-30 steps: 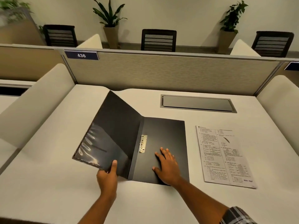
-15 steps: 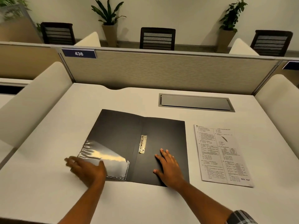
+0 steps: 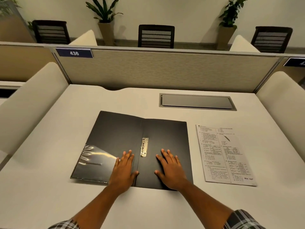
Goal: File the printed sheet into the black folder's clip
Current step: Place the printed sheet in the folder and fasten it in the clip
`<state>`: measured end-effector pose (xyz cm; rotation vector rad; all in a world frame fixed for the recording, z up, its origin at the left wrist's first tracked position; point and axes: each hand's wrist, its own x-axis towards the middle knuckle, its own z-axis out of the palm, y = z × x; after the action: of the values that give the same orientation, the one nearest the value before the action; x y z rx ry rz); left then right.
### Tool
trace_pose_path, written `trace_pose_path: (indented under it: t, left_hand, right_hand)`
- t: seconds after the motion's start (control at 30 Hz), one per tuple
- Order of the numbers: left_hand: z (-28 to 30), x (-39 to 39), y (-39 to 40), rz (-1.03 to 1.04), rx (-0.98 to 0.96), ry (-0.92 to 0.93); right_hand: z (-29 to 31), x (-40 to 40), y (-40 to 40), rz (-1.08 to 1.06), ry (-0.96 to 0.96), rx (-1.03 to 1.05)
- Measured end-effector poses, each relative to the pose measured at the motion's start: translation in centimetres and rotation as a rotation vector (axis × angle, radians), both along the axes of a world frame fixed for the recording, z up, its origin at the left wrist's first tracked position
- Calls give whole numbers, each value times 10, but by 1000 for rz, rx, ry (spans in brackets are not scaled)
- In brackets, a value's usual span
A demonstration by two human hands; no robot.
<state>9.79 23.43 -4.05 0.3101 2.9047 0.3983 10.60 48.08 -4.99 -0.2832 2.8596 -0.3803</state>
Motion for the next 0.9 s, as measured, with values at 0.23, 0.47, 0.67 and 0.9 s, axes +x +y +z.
trace_pose_path:
  t: [0.23,0.47,0.67,0.9]
  left_hand:
    - [-11,23,-8,-1,39,35]
    - [6,8,-6,-7,40,101]
    - [11,-29,-1,-92,-32,82]
    - [-14,-24,-1,-125,-82,79]
  right_hand:
    - [-12,25,12,12,47,-15]
    - [12,8,-6,-132,212,-180]
    - [22,-35,-48,-426,32,-501]
    - [9,-44,-66,-498,2,-462]
